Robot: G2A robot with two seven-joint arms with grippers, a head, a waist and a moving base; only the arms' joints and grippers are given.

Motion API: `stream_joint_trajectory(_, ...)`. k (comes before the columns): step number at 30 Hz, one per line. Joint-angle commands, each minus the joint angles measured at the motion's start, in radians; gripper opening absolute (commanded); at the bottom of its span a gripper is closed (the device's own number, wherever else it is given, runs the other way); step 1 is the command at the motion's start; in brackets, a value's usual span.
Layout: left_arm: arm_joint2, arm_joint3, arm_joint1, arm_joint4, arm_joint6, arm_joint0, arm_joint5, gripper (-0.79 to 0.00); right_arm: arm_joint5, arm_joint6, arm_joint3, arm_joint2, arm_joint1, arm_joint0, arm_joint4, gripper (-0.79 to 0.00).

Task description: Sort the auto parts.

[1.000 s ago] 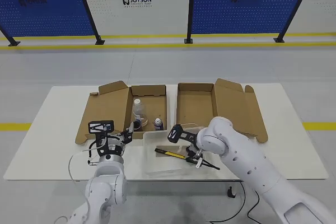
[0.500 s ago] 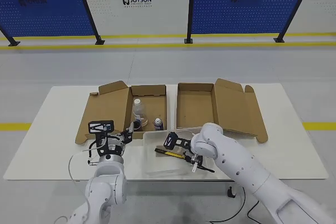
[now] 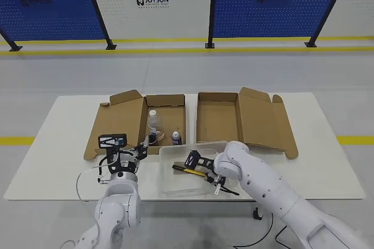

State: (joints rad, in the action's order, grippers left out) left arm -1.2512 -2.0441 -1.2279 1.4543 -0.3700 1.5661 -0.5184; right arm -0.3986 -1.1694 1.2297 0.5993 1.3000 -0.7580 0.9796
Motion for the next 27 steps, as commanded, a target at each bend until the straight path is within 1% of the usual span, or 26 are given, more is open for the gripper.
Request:
stream_joint_trajectory(1, 0.000, 0.000, 0.000, 0.000, 0.000, 0.000, 0.000, 0.000, -0.003, 0.000, -0.006, 0.004, -0.001, -0.004, -0.001, -0.446)
stream_joint_trajectory(12, 0.000, 0.000, 0.000, 0.000, 0.000, 0.000, 0.000, 0.000, -0.022, 0.001, -0.037, 0.001, 0.004, -0.007, -0.002, -0.459)
stream_joint_trajectory(14, 0.000, 0.000, 0.000, 0.000, 0.000, 0.000, 0.000, 0.000, -0.022, 0.003, -0.044, -0.003, 0.008, -0.006, -0.004, -0.474)
stream_joint_trajectory(15, 0.000, 0.000, 0.000, 0.000, 0.000, 0.000, 0.000, 0.000, -0.024, 0.004, -0.046, -0.006, 0.010, -0.005, -0.003, -0.493)
stream_joint_trajectory(18, 0.000, 0.000, 0.000, 0.000, 0.000, 0.000, 0.000, 0.000, -0.023, 0.004, -0.055, -0.010, 0.014, -0.001, -0.004, -0.610)
stream_joint_trajectory(19, 0.000, 0.000, 0.000, 0.000, 0.000, 0.000, 0.000, 0.000, -0.022, 0.004, -0.057, -0.011, 0.016, 0.000, -0.004, -0.717)
stream_joint_trajectory(20, 0.000, 0.000, 0.000, 0.000, 0.000, 0.000, 0.000, 0.000, -0.022, 0.004, -0.058, -0.011, 0.017, 0.002, -0.005, -0.785)
stream_joint_trajectory(27, 0.000, 0.000, 0.000, 0.000, 0.000, 0.000, 0.000, 0.000, -0.012, 0.006, -0.039, 0.008, 0.015, 0.006, -0.007, -0.785)
